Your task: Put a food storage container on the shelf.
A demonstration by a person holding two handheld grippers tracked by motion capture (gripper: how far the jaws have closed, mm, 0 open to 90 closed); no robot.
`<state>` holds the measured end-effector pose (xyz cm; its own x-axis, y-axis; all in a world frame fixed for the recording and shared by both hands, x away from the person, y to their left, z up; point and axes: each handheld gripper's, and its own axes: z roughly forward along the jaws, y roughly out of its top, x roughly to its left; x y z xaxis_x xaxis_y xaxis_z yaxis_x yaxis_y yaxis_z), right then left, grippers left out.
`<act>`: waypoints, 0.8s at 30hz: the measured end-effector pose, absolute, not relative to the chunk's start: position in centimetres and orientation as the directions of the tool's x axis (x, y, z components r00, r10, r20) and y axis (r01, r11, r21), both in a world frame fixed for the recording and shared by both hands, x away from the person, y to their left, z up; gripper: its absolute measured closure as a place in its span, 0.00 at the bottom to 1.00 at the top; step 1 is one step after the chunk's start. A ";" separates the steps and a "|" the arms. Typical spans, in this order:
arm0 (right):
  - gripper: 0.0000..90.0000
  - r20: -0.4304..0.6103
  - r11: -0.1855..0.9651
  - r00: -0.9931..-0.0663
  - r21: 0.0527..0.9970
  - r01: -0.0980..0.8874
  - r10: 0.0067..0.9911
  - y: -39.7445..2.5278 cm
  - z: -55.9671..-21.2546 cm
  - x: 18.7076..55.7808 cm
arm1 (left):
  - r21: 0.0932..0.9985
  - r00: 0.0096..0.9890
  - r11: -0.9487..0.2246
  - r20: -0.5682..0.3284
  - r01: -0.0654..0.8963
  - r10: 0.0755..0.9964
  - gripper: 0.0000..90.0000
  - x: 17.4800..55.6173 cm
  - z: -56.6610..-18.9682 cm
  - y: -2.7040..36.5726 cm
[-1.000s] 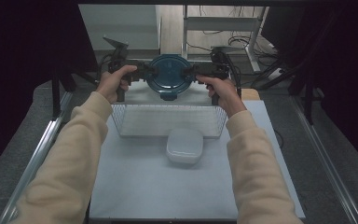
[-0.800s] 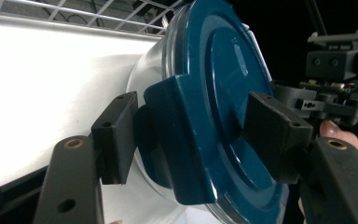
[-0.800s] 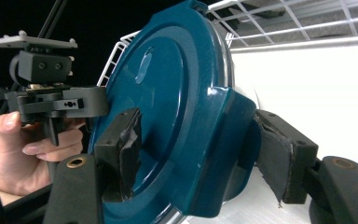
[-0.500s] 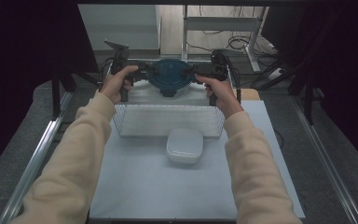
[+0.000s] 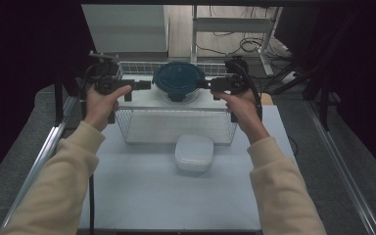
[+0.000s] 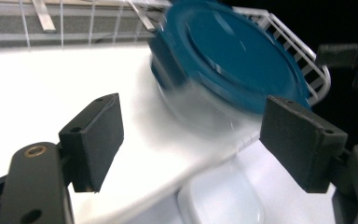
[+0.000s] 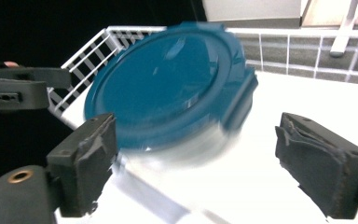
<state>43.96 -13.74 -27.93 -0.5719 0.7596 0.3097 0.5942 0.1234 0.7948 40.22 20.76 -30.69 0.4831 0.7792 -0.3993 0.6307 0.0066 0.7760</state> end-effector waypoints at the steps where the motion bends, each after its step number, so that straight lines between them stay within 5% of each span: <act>1: 0.16 0.301 0.132 -0.582 0.800 0.585 0.756 -14.3 -28.1 43.0 | 0.784 0.494 -0.009 -0.382 0.620 0.781 0.24 39.2 -30.8 20.8; 12: 0.26 0.173 0.211 -0.661 0.863 0.459 0.730 -18.5 -30.6 33.3 | 0.830 0.599 -0.144 -0.257 0.539 0.759 0.25 30.1 -34.5 19.3; 24: 0.27 0.202 0.227 -0.637 0.821 0.524 0.744 -22.3 -38.4 27.4 | 0.778 0.547 -0.172 -0.248 0.604 0.799 0.27 26.2 -42.4 19.9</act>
<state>27.40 -22.27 -38.44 -0.6374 0.7437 0.2015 0.5245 0.2272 0.8206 26.21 19.95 -42.37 0.5472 0.7995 -0.2478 0.6040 -0.1722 0.7781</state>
